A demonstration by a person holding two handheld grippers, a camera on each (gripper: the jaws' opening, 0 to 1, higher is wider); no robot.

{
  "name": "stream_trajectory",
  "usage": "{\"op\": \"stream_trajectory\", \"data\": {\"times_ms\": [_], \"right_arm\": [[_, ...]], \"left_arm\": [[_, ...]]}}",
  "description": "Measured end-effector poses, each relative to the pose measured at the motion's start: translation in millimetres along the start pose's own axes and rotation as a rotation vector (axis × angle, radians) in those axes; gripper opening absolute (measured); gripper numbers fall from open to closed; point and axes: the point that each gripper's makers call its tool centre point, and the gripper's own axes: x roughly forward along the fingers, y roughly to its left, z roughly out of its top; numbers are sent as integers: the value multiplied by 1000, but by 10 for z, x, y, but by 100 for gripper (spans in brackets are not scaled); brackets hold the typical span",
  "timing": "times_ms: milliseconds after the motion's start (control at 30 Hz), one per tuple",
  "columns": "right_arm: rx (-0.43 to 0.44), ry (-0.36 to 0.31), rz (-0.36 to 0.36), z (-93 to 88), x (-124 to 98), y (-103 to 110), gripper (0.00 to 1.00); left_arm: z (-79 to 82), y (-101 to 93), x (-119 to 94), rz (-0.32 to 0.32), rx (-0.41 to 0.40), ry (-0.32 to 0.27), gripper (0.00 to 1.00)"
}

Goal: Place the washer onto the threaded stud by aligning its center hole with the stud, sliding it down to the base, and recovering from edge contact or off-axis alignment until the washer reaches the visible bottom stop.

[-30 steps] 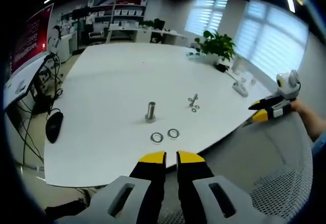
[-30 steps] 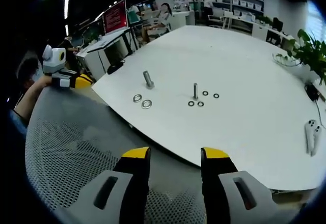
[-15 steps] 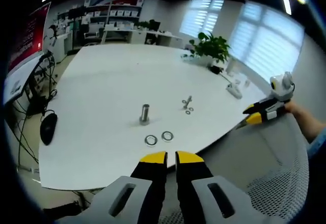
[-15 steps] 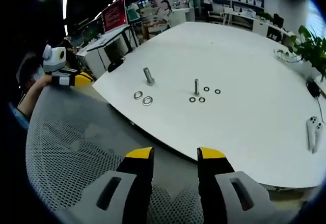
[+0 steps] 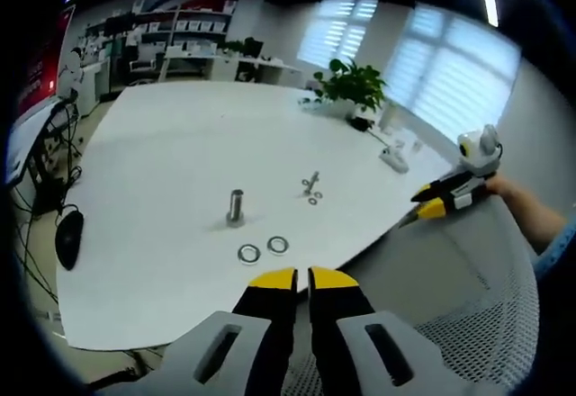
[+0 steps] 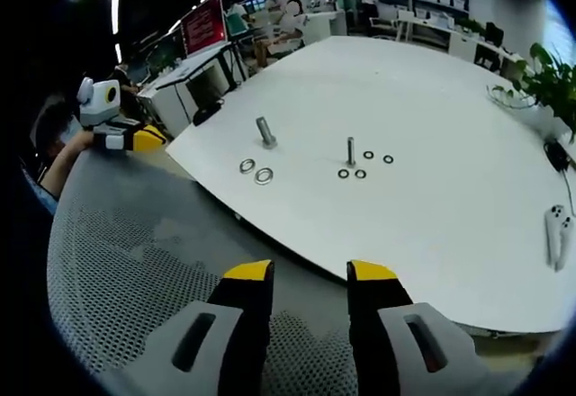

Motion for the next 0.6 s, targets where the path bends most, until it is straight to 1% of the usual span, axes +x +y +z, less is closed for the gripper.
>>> {"op": "stream_trajectory", "data": {"times_ms": [200,300,400,467,533,600], "right_arm": [[-17,11,29,-11,13,52,35],[-19,19,27,-25,9,51,35],[-31,31,46,-43,13,80,35],[-38,43,70,-55,14,118,35],[-57,42,97,-48,13,163,35],[-80,45,172,-50,5,269,35]], "left_arm": [[20,38,-11,22,-17,-15,2],[4,70,-17,45,-32,-11,2],[1,101,-24,66,-40,-13,2],[-32,140,-34,92,-66,1,2],[-35,172,-41,111,-78,0,2],[-24,192,-46,123,-76,-7,3]]}}
